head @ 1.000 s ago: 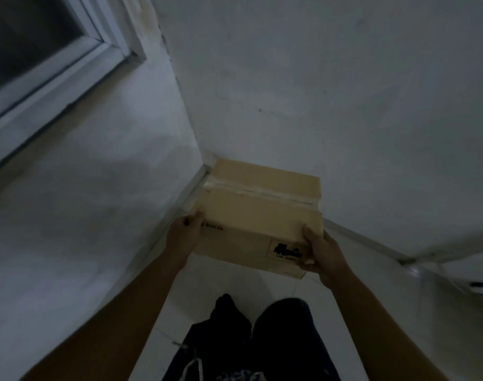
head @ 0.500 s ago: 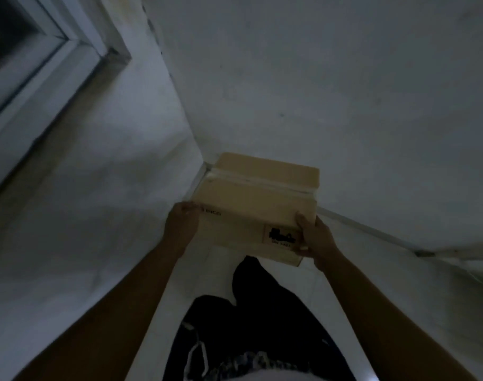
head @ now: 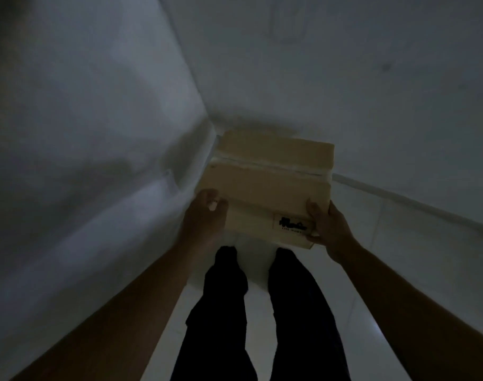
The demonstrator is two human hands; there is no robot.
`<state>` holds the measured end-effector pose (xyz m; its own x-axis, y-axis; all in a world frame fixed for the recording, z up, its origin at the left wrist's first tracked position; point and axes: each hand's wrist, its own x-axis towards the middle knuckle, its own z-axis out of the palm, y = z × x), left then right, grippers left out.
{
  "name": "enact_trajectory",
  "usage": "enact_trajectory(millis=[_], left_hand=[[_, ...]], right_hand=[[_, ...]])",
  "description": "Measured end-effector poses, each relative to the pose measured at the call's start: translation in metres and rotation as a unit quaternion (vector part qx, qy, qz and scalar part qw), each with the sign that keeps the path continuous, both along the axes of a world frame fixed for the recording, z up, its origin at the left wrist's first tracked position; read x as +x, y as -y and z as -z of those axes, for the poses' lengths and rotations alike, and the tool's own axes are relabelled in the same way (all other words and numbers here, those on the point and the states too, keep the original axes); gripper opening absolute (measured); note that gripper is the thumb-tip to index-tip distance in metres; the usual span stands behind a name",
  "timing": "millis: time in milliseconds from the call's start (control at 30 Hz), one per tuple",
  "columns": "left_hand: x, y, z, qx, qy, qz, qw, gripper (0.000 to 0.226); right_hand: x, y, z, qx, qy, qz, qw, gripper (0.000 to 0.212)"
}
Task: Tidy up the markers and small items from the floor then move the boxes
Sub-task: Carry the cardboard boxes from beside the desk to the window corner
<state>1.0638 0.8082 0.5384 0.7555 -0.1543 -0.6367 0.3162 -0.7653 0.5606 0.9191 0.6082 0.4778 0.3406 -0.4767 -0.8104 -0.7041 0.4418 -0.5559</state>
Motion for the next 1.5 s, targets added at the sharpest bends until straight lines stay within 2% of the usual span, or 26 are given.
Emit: enact_trajectory(millis=[133,267,400,533,667,767,833,900,967,1033,1100,1233,1367,1500], left_hand=[[0.029,-0.006,0.085,0.011,0.015,0.044,0.999,0.039],[0.051,-0.01,0.171,0.003,0.043,0.079,0.996,0.039],[0.051,-0.011,0.237,-0.002,0.051,0.103,0.993,0.036],[0.041,-0.012,0.282,0.003,0.037,0.131,0.991,0.037],[0.029,-0.017,0.303,0.006,0.024,0.129,0.991,0.039],[0.024,-0.024,0.309,0.009,0.019,0.126,0.992,0.039],[0.023,-0.029,0.305,0.021,0.02,0.13,0.991,0.04],[0.024,-0.029,0.299,0.029,0.026,0.144,0.989,0.042],[0.026,-0.027,0.291,0.033,0.025,0.152,0.987,0.042],[0.027,-0.025,0.28,0.035,0.032,0.162,0.986,0.042],[0.025,-0.021,0.266,0.034,0.042,0.174,0.983,0.043],[0.021,-0.014,0.223,0.023,0.05,0.189,0.98,0.046],[0.014,-0.007,0.17,0.007,0.076,0.22,0.973,0.047],[-0.005,-0.005,0.094,-0.021,0.094,0.261,0.961,0.045]], right_hand=[[0.028,-0.021,0.105,-0.002,0.003,0.015,1.0,0.052],[0.049,-0.039,0.21,-0.008,0.021,0.034,0.999,0.038],[0.061,-0.042,0.289,-0.031,0.043,0.012,0.999,0.049],[0.076,-0.045,0.339,-0.066,0.057,-0.016,0.996,0.054],[0.093,-0.06,0.367,-0.049,0.064,-0.014,0.997,0.063],[0.099,-0.063,0.382,-0.04,-0.008,-0.072,0.997,0.069],[0.104,-0.053,0.381,0.008,-0.075,-0.104,0.992,0.072],[0.111,-0.037,0.371,0.035,-0.104,-0.13,0.985,0.079],[0.116,-0.024,0.358,-0.006,-0.116,-0.215,0.97,0.088],[0.117,-0.016,0.341,-0.089,-0.125,-0.303,0.941,0.089],[0.113,-0.01,0.321,-0.129,-0.124,-0.331,0.926,0.084],[0.091,-0.005,0.256,-0.156,-0.092,-0.316,0.931,0.065],[0.056,-0.014,0.177,-0.148,-0.073,-0.31,0.936,0.057],[0.016,-0.032,0.071,-0.145,-0.042,-0.239,0.959,0.044]])
